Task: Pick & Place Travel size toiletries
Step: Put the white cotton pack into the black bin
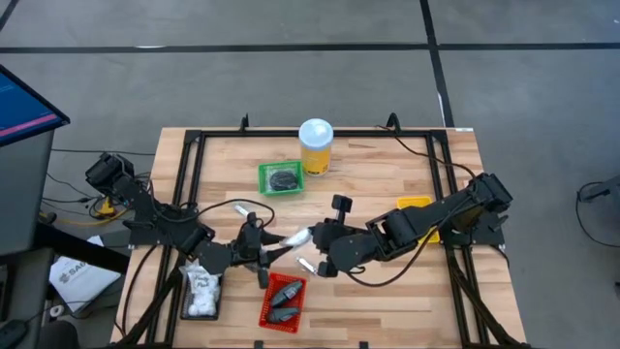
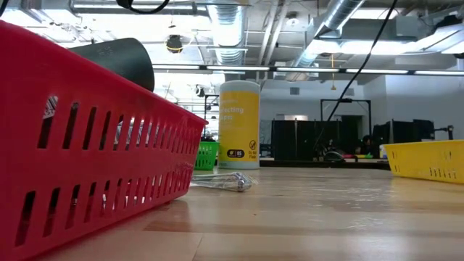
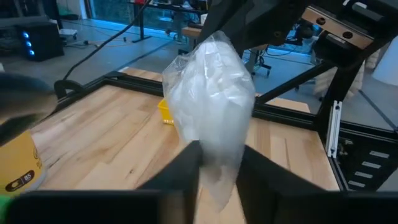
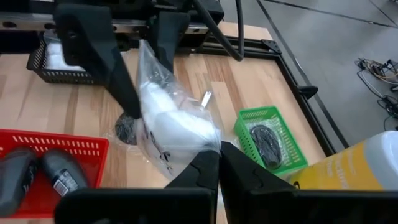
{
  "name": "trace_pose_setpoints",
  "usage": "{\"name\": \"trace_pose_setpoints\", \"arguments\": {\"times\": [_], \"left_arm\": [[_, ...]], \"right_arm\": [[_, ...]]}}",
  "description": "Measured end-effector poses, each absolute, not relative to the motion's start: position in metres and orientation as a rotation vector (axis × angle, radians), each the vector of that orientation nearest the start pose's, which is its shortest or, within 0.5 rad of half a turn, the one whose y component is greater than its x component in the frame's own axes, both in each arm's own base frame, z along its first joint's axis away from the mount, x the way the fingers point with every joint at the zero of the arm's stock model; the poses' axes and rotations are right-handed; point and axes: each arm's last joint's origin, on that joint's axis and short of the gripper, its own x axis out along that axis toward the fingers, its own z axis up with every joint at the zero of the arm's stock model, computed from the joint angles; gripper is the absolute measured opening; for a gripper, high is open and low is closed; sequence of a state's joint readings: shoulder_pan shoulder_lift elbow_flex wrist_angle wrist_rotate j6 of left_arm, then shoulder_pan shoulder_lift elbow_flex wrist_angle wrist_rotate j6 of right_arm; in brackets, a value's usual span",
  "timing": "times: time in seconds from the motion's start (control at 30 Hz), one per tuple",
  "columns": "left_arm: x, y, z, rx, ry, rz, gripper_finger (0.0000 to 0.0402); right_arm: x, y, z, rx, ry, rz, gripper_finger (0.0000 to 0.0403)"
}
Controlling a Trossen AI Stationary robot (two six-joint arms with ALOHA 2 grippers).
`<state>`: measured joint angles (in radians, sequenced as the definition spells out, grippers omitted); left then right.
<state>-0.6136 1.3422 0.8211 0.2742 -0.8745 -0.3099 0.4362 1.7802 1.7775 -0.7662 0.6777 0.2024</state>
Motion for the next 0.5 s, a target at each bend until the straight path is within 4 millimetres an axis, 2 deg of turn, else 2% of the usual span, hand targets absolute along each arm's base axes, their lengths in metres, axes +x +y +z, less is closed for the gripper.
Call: {"name": "trace_pose_setpoints", "arguments": {"times": [0.13,0.5], "left_arm": [[0.2468,-0.1466,0.2694,-0.118,0.144,0.283,0.0014],[0.2458,-0.1479,0.2688,-0.113,0.15,0.278,0.0002]], "right_arm": [[0.3557,0.1459,0.3573,-0.22,0.637,-0.292,0.0],[0.3555,0.1461,0.3567,-0.216,0.648,-0.273,0.001]]}}
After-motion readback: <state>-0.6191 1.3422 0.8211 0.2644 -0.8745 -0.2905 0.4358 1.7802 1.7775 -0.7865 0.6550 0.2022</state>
